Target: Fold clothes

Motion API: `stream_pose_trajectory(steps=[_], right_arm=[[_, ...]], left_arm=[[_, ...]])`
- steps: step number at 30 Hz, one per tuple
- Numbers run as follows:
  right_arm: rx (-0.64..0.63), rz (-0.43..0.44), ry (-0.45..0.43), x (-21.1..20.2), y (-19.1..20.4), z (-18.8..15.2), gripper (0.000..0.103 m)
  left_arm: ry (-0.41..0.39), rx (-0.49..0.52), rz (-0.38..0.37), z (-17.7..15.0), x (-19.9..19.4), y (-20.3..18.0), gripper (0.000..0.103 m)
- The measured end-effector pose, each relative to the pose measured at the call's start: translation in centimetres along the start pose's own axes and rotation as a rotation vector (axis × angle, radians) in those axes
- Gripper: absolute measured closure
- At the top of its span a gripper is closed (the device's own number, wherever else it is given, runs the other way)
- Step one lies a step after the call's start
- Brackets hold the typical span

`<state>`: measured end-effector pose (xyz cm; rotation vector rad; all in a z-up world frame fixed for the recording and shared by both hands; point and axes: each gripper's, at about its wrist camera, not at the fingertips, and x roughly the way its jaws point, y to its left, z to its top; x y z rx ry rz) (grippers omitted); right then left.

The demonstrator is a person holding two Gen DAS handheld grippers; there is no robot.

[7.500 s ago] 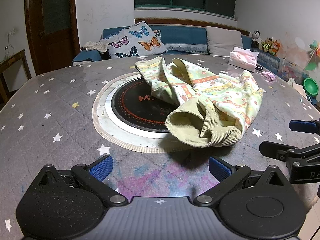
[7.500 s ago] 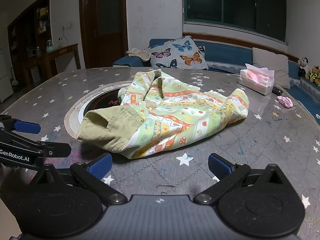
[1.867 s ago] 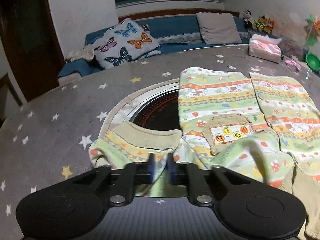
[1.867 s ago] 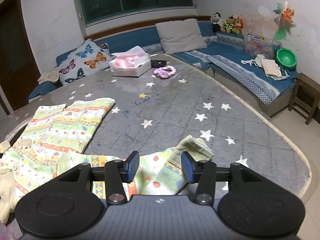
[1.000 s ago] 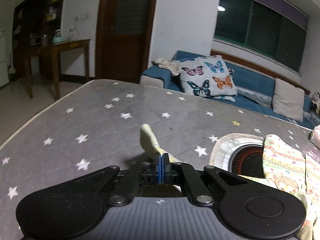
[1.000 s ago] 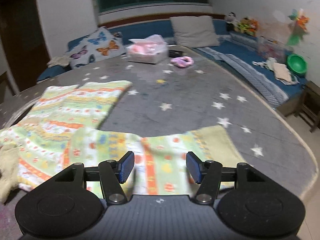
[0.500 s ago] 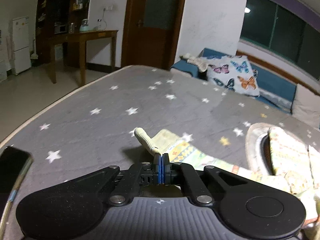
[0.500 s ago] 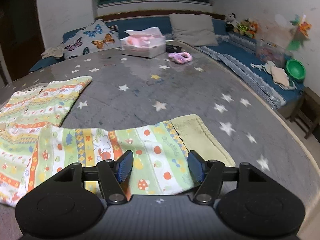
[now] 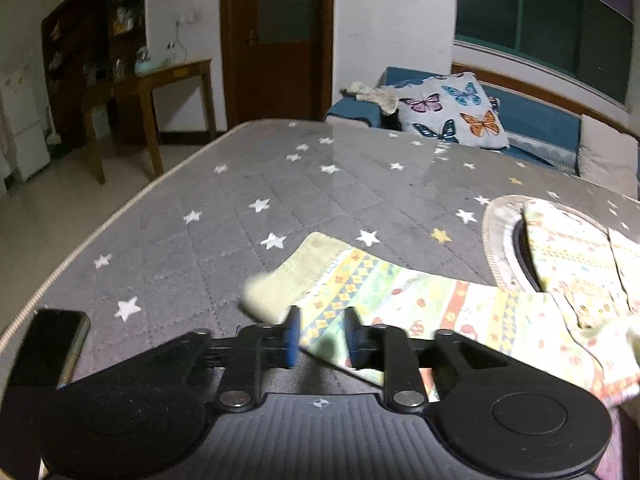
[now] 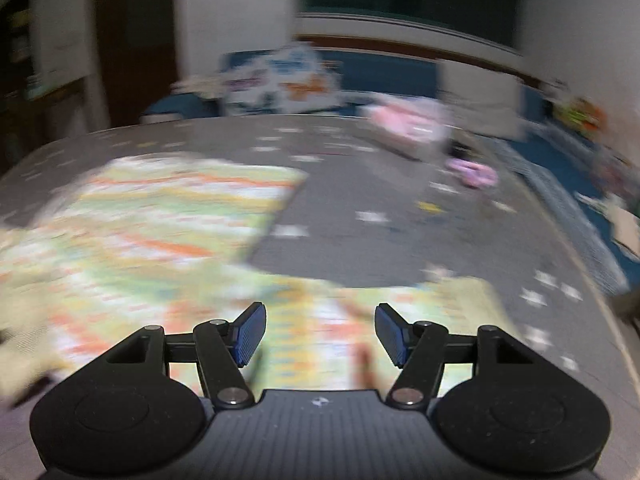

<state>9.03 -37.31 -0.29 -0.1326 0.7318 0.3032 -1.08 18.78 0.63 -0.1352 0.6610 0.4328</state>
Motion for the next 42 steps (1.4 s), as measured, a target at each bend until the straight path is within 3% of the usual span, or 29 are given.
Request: stream_pose_trajectory(steps=[4, 10, 17, 24, 26, 29, 37, 42], right_arm=[[-0.152, 0.194, -0.005, -1.3, 5.2, 0.6, 0.041], [-0.289, 0.422, 0.057, -1.5, 12.0, 0.0, 0.042], [-0.436, 0.668, 0.134, -1.4, 19.4, -0.9, 0.05], [-0.442, 0.647, 0.13, -0.1, 22.2, -1.9, 0.06], [-0.429, 0.613, 0.12, 0.3, 22.6, -2.0, 0.078], [-0.392, 0.598, 0.124, 0.4, 22.0, -1.7, 0.097], [-0.279, 0.71, 0.076, -3.1, 17.6, 1.8, 0.101], [-0.25, 0.817, 0.121, -4.5, 15.7, 2.7, 0.102]], left_arm=[[-0.03, 0.035, -0.004, 0.1, -1.1, -0.5, 0.059], [-0.042, 0.051, -0.03, -0.1, -1.6, -1.0, 0.055], [-0.033, 0.046, -0.061, -0.6, -1.5, -1.5, 0.051], [-0.038, 0.042, -0.094, -0.9, -1.8, -1.9, 0.048], [-0.034, 0.041, -0.1, -1.1, -1.7, -2.0, 0.048], [-0.032, 0.045, -0.109, -1.1, -1.7, -2.3, 0.047], [-0.046, 0.09, -0.142, -0.4, -1.6, -4.0, 0.044], [-0.061, 0.165, -0.182, 0.5, -1.3, -6.6, 0.039]])
